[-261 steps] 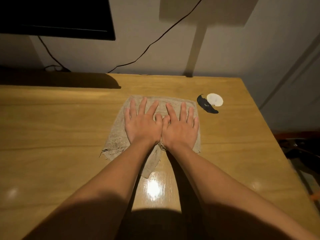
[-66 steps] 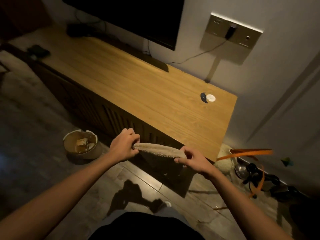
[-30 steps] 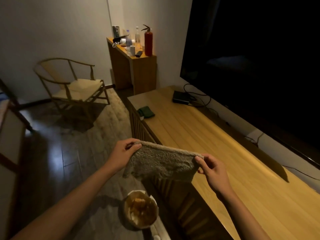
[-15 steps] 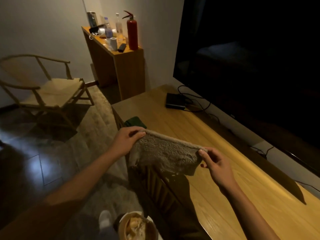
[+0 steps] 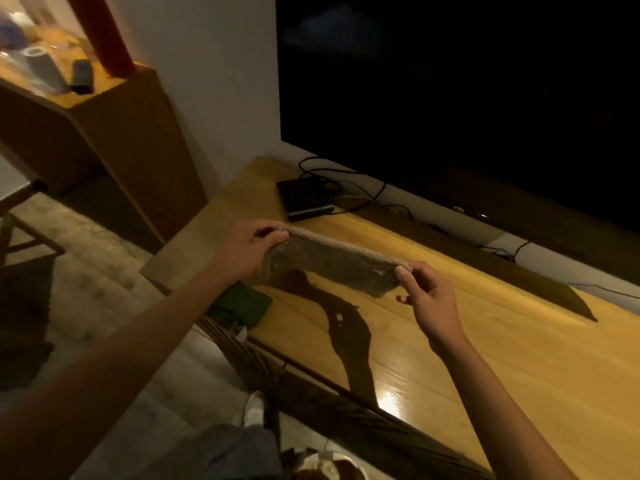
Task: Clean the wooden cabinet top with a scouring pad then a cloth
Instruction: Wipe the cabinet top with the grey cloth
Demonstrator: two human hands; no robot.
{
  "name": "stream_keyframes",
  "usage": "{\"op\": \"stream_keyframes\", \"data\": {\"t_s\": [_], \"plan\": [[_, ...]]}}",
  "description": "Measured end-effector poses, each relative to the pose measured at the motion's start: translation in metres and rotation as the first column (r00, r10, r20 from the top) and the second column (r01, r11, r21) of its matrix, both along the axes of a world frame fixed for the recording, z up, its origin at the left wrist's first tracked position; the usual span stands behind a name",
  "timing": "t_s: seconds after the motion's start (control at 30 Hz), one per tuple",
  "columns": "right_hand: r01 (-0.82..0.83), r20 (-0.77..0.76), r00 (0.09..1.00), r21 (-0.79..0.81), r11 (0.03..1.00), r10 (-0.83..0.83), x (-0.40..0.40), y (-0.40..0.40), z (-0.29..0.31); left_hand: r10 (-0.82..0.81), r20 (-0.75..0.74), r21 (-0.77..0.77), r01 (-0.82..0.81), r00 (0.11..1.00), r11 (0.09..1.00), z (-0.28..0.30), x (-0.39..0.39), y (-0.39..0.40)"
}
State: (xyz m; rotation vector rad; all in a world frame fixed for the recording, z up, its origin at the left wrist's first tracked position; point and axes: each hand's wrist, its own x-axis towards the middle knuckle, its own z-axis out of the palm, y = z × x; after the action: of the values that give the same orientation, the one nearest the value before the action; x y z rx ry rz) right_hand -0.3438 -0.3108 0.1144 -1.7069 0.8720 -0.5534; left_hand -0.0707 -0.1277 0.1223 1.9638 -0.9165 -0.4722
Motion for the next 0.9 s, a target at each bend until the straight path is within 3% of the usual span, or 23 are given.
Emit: {"op": "stream_keyframes", "data": {"t_s": [0.2,0.4,0.7,0.9], "plan": [[0.114,-0.047,0.993,0.031,0.993,-0.113,0.049,0.04,-0.016,-0.207,-0.01,0.076,0.207,0.978,0.975,-0.017,0.081,0.012],[0.145,-0.181,0.975,0.062,0.987,-0.132,0.098,0.041,-0.044,-0.28,0.012,0.189,0.273,0.96,0.943,-0.055,0.132,0.003],[0.299,-0.352,0.903,0.103,0.949,-0.246,0.171,-0.02,-0.129,-0.142,-0.096,0.353,0.167,0.985,0.92,-0.135,0.186,-0.07],[0.413,-0.442,0.822,0.027,0.91,-0.36,0.199,-0.049,-0.185,-0.122,-0.019,0.494,0.116,0.992,0.862,-0.186,0.209,-0.106]]}}
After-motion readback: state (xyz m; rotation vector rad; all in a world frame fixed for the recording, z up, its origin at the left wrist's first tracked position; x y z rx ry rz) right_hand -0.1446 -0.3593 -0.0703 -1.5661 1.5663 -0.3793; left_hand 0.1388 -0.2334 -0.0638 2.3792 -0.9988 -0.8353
